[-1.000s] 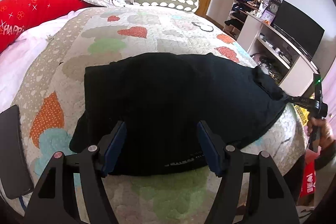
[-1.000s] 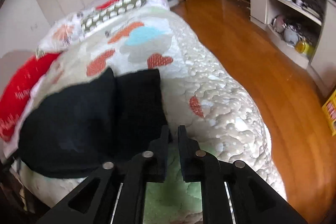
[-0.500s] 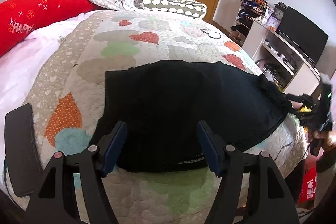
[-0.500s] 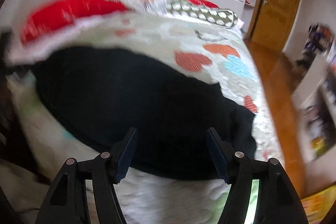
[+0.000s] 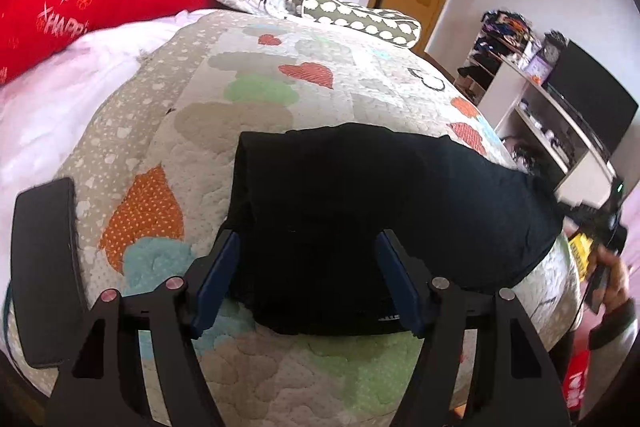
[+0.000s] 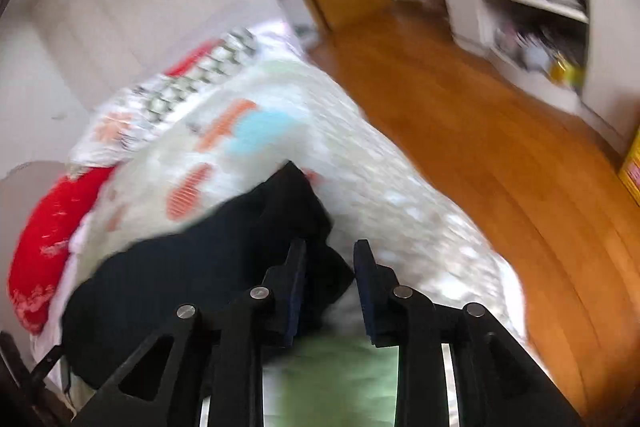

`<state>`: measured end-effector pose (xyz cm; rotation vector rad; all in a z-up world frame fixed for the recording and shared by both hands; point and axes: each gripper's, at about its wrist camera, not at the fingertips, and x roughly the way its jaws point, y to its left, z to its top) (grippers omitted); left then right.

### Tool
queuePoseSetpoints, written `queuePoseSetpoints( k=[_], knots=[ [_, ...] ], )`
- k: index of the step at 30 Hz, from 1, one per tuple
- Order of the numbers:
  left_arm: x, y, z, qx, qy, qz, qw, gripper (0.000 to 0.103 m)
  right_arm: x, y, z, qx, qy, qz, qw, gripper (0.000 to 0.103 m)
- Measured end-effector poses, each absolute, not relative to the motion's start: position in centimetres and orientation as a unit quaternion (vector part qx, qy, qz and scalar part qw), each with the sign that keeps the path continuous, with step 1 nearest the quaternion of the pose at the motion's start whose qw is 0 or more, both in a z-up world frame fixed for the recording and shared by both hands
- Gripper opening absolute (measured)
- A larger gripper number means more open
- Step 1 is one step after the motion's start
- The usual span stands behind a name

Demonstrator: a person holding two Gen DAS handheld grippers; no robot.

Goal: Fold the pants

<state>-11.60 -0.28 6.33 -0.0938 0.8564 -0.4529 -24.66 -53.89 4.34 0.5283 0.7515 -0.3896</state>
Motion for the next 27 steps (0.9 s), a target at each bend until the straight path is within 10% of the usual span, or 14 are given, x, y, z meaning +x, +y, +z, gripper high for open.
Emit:
queuePoseSetpoints(
  k=[4,20,22,24,26,27],
  knots=[
    [-11.3,0.3,6.2,-0.044,0.412,-0.208,0.886,0.078,-25.6,-51.9,6.0,0.217,0.340,-0.194,0.894,0.060],
    [-5.6,-0.4,5.3,-0.092,0.448,-0.211,0.864,0.083,-18.2,-19.4,2.6,-0.084,0.403,0.290,0.864,0.060],
    [-5.4,-1.0,5.6,-0.088,0.446,-0.223,0.862,0.070,-18.2,-17.4,1.7,-0.125,0.396,0.285,0.864,0.060],
    [-5.3,-1.8,5.7,-0.068,0.450,-0.232,0.859,0.045,-16.8,-16.3,0.9,-0.139,0.401,0.270,0.864,0.054],
    [-5.0,-2.3,5.9,-0.053,0.450,-0.226,0.862,0.032,-15.3,-16.5,0.5,-0.110,0.416,0.268,0.862,0.010],
    [-4.6,-2.6,6.2,-0.050,0.450,-0.230,0.861,0.027,-14.8,-16.8,0.7,-0.091,0.420,0.270,0.862,0.007]
  ],
)
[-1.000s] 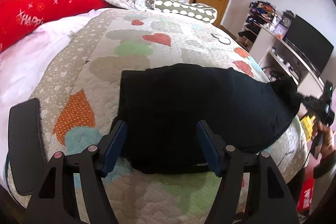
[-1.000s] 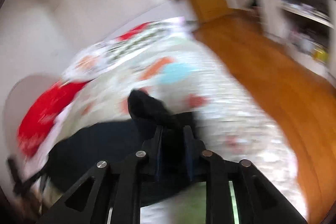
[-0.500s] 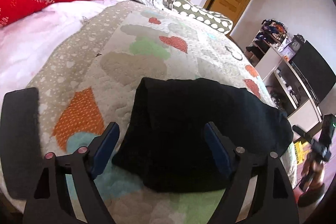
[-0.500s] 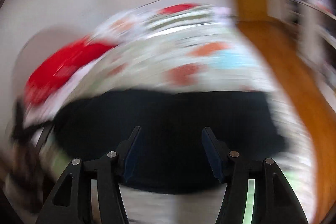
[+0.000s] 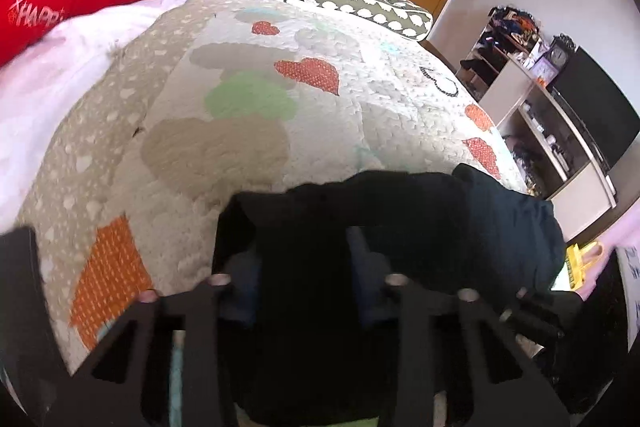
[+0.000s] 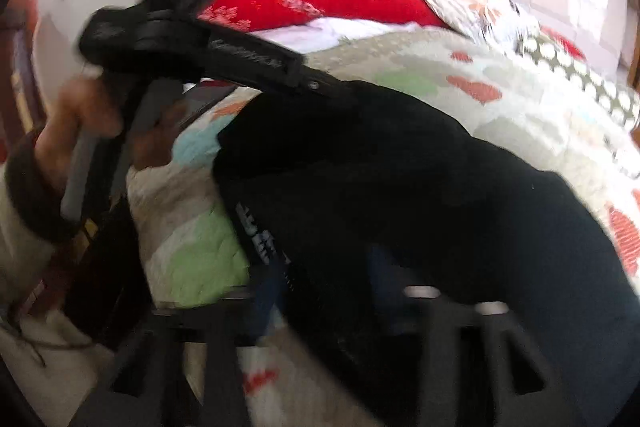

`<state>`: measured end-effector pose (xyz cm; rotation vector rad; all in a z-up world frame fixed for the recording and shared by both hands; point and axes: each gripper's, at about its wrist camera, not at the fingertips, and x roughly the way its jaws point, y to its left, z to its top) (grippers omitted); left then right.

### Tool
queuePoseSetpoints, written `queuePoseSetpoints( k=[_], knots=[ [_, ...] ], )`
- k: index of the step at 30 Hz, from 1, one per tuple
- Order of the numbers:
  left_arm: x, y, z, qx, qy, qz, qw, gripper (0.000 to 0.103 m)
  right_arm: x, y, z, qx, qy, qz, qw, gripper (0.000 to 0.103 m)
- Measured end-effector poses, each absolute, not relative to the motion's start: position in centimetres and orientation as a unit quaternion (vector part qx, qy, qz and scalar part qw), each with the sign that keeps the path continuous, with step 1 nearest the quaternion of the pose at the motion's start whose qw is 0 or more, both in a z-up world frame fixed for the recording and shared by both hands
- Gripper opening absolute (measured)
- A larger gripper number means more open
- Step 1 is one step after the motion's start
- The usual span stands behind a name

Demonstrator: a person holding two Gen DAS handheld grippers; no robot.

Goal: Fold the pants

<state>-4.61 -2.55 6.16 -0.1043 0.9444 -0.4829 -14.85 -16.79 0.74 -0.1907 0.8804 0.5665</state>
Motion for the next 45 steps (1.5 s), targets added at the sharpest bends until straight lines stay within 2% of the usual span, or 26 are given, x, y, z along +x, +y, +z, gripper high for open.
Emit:
queuePoseSetpoints(
  k=[1,8,13,14,15,16,17,18,19,20,22,24,25,27,29,33,34,36,37,38,39,43,45],
  knots=[
    [-4.3,-2.6,6.4,-0.050,0.450,-0.235,0.860,0.019,-14.4,-17.0,1.1,-0.070,0.419,0.272,0.863,0.007],
    [-2.3,-1.3,10.8,-0.065,0.419,-0.254,0.869,0.017,-15.7,-17.2,5.9,-0.015,0.388,0.314,0.866,0.007],
    [-3.7,-0.6,8.7,-0.043,0.440,-0.226,0.868,0.017,-15.8,-14.4,2.0,-0.048,0.426,0.313,0.847,0.007],
    [-3.9,-0.6,7.8,-0.039,0.450,-0.217,0.866,0.017,-15.5,-14.1,0.5,-0.050,0.445,0.309,0.839,0.013],
    [-4.1,-0.3,6.4,-0.039,0.464,-0.201,0.862,0.019,-15.3,-14.1,-0.5,-0.048,0.459,0.306,0.832,0.015],
    [-4.2,0.1,5.6,-0.043,0.471,-0.191,0.860,0.026,-15.3,-14.4,-0.9,-0.041,0.463,0.306,0.830,0.015],
    [-4.4,0.4,5.0,-0.048,0.475,-0.183,0.860,0.029,-15.4,-14.8,-0.5,-0.032,0.462,0.312,0.829,0.019],
    [-4.7,1.0,4.6,-0.056,0.476,-0.176,0.860,0.038,-15.5,-15.4,0.4,-0.028,0.461,0.318,0.828,0.024],
    [-5.0,1.3,4.6,-0.060,0.475,-0.170,0.861,0.048,-15.5,-16.0,1.4,-0.029,0.454,0.320,0.831,0.038],
    [-5.2,1.7,4.7,-0.062,0.473,-0.164,0.863,0.052,-15.5,-17.1,2.9,-0.032,0.437,0.313,0.843,0.049],
    [-5.5,2.4,5.5,-0.063,0.461,-0.151,0.872,0.061,-14.9,-19.5,5.3,-0.038,0.405,0.278,0.870,0.061],
    [-5.4,2.9,6.7,-0.062,0.441,-0.137,0.885,0.066,-13.3,-22.6,7.1,-0.029,0.382,0.225,0.896,0.065],
    [-5.2,3.0,7.1,-0.063,0.433,-0.133,0.889,0.074,-12.3,-24.2,7.7,-0.023,0.375,0.194,0.906,0.066],
    [-4.7,3.0,7.6,-0.072,0.419,-0.131,0.896,0.082,-9.5,-27.0,8.1,-0.009,0.379,0.143,0.914,0.069],
    [-3.6,2.4,7.3,-0.077,0.418,-0.145,0.894,0.082,-7.0,-28.2,7.4,-0.004,0.409,0.119,0.905,0.071],
    [-1.5,0.1,5.1,-0.049,0.460,-0.163,0.871,0.082,-3.2,-29.3,4.3,0.020,0.470,0.138,0.872,0.070],
    [-1.0,-0.5,4.5,-0.044,0.471,-0.167,0.865,0.082,-2.8,-29.3,3.6,0.020,0.483,0.146,0.863,0.067],
    [-0.7,-1.4,3.6,-0.040,0.484,-0.180,0.855,0.082,-2.9,-28.6,2.1,0.000,0.504,0.159,0.849,0.046],
    [-0.8,-1.7,3.4,-0.040,0.484,-0.187,0.854,0.080,-3.5,-28.4,1.5,-0.018,0.506,0.157,0.848,0.032],
    [-1.0,-2.0,3.3,-0.038,0.482,-0.187,0.855,0.075,-3.9,-28.1,1.2,-0.024,0.504,0.157,0.849,0.026],
    [-1.1,-2.2,3.0,-0.031,0.481,-0.183,0.857,0.056,-4.2,-28.0,1.4,-0.020,0.498,0.159,0.852,0.024],
    [-1.8,-1.4,4.2,-0.051,0.470,-0.193,0.860,0.045,-4.5,-27.7,4.0,0.003,0.450,0.176,0.876,0.012],
    [-2.6,-0.2,6.3,-0.061,0.442,-0.190,0.875,0.044,-4.2,-27.1,5.6,0.005,0.424,0.189,0.886,0.012]
  ],
)
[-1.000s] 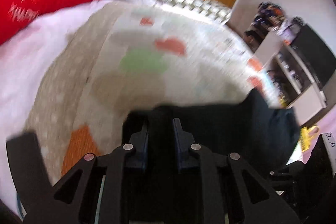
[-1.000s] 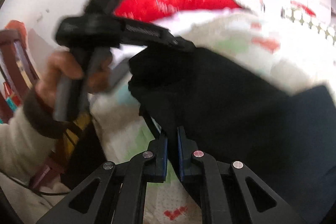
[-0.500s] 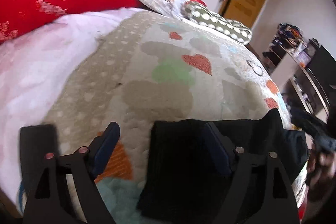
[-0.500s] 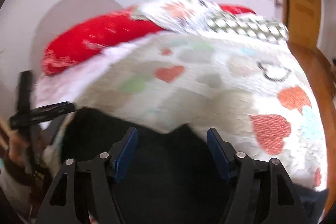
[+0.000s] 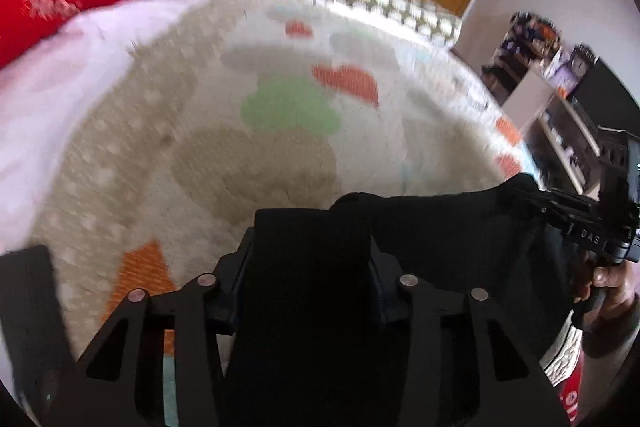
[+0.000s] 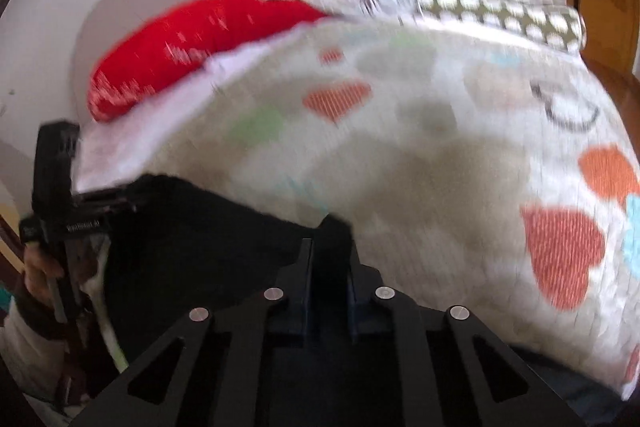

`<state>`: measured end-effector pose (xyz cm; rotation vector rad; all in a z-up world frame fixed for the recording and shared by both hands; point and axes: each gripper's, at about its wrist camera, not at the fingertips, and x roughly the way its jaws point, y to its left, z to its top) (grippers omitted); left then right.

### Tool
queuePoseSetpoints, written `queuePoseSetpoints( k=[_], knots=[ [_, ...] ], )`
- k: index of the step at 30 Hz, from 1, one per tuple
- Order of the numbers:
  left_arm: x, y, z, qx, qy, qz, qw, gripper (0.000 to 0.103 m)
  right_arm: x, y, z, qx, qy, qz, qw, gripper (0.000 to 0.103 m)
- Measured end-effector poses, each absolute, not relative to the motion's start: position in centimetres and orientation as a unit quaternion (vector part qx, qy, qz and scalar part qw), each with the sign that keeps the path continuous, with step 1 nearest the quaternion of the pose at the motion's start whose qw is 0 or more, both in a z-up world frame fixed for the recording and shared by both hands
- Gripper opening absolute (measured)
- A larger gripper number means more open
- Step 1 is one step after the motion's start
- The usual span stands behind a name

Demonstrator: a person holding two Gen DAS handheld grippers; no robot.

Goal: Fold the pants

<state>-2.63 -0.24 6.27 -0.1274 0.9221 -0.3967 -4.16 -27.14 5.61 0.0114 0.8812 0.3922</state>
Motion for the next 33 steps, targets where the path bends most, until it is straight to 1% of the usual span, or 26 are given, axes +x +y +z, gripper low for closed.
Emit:
queuePoseSetpoints(
  k=[3,4,6,7,9,10,11,13,14,19,22,24,26,28,31,33],
  knots=[
    [-3.3,1.4,7.9,-0.079,0.421,-0.178,0.886,0.044,-2.7,-26.2,6.5,-0.028,0.381,0.155,0.911,0.012],
    [-3.2,1.9,7.8,-0.084,0.420,-0.165,0.889,0.044,-1.8,-26.0,5.9,-0.043,0.375,0.134,0.917,0.015],
    [-2.6,2.6,6.9,-0.090,0.423,-0.136,0.891,0.044,-0.4,-26.3,4.4,-0.036,0.409,0.108,0.905,0.016],
    [-2.0,2.8,5.7,-0.094,0.438,-0.128,0.885,0.044,-0.2,-26.4,3.9,-0.026,0.428,0.107,0.897,0.016],
    [-1.2,3.0,3.8,-0.102,0.463,-0.120,0.872,0.045,-1.4,-26.6,4.0,-0.021,0.419,0.123,0.899,0.017],
    [-1.2,3.0,3.5,-0.101,0.464,-0.120,0.872,0.045,-2.3,-26.5,4.2,-0.029,0.415,0.126,0.901,0.027],
    [-1.2,3.0,3.4,-0.100,0.463,-0.120,0.872,0.046,-3.2,-26.6,4.5,-0.038,0.413,0.128,0.901,0.043],
    [-1.1,2.9,3.4,-0.102,0.464,-0.116,0.872,0.047,-4.4,-26.8,4.8,-0.041,0.406,0.131,0.903,0.058],
    [-1.1,2.9,3.4,-0.104,0.464,-0.115,0.872,0.047,-4.7,-27.0,4.8,-0.035,0.406,0.141,0.902,0.059],
    [-1.1,3.2,2.8,-0.117,0.465,-0.110,0.870,0.048,-3.8,-27.4,2.2,-0.035,0.449,0.138,0.882,0.058],
    [-0.8,3.3,2.6,-0.120,0.470,-0.112,0.867,0.051,-4.3,-28.6,1.5,-0.034,0.432,0.101,0.895,0.058],
    [-0.5,3.1,2.4,-0.114,0.474,-0.112,0.866,0.053,-3.7,-29.7,0.7,-0.048,0.446,0.048,0.893,0.059],
    [-0.5,3.1,2.3,-0.115,0.477,-0.111,0.864,0.054,-3.6,-30.8,0.9,0.002,0.456,0.075,0.887,0.059],
    [-0.6,3.2,2.4,-0.117,0.474,-0.113,0.866,0.054,-4.2,-30.9,2.2,0.030,0.436,0.111,0.892,0.059],
    [-0.6,3.4,2.2,-0.119,0.474,-0.114,0.865,0.058,-4.4,-29.5,3.9,-0.007,0.411,0.125,0.903,0.059],
    [-0.6,3.4,2.2,-0.122,0.475,-0.115,0.864,0.058,-3.8,-28.3,3.8,-0.083,0.409,0.106,0.903,0.059]
  ],
)
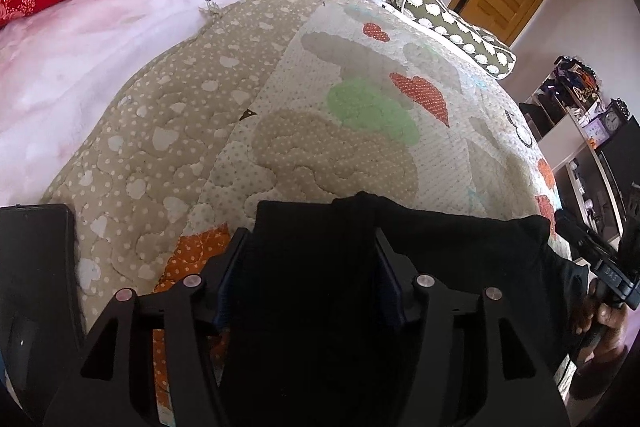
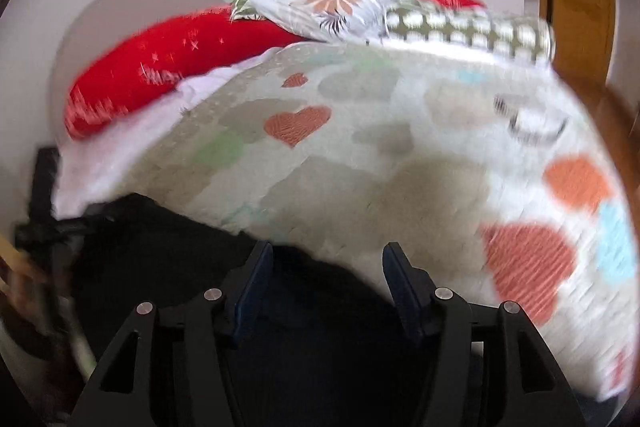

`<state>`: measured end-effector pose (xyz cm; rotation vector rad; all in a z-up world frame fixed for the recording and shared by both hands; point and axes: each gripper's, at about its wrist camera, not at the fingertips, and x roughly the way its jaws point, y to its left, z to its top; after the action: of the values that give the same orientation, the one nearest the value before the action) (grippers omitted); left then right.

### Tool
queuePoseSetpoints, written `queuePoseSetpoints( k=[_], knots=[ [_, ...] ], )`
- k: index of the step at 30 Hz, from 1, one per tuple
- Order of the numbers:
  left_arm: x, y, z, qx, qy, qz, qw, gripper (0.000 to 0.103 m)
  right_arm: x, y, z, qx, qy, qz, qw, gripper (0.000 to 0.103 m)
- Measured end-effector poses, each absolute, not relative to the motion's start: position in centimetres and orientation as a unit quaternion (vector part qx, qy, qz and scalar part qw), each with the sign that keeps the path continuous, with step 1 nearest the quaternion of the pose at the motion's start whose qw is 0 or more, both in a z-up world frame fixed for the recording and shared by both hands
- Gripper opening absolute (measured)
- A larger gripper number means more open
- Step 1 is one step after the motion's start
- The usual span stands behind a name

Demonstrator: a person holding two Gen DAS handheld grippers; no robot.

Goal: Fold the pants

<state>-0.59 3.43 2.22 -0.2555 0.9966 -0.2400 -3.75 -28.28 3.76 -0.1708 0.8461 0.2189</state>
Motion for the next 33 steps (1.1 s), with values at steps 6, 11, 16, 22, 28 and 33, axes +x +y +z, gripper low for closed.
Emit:
queuePoseSetpoints(
  k=[6,11,16,22,28,33],
  knots=[
    [-0.6,3.5,2.3,-0.120,0.478,-0.121,0.862,0.059,-1.4,-27.7,0.4,-0.134,0.472,0.160,0.856,0.059],
    [-0.5,3.4,2.3,-0.115,0.480,-0.122,0.861,0.060,-2.1,-25.4,0.3,-0.174,0.459,0.222,0.843,0.059],
    [-0.2,3.1,2.4,-0.109,0.483,-0.121,0.860,0.060,0.3,-25.5,-0.2,-0.115,0.464,0.209,0.853,0.031],
    [0.1,3.6,2.3,-0.122,0.477,-0.119,0.862,0.063,1.6,-27.4,-0.7,0.000,0.453,0.201,0.868,0.021],
    [0.0,4.1,2.0,-0.141,0.475,-0.116,0.861,0.065,1.9,-31.4,-0.4,0.107,0.435,0.143,0.882,0.025],
    [-1.2,4.6,3.8,-0.144,0.458,-0.087,0.873,0.068,-1.1,-31.3,3.0,0.072,0.411,0.137,0.898,0.029]
  ],
)
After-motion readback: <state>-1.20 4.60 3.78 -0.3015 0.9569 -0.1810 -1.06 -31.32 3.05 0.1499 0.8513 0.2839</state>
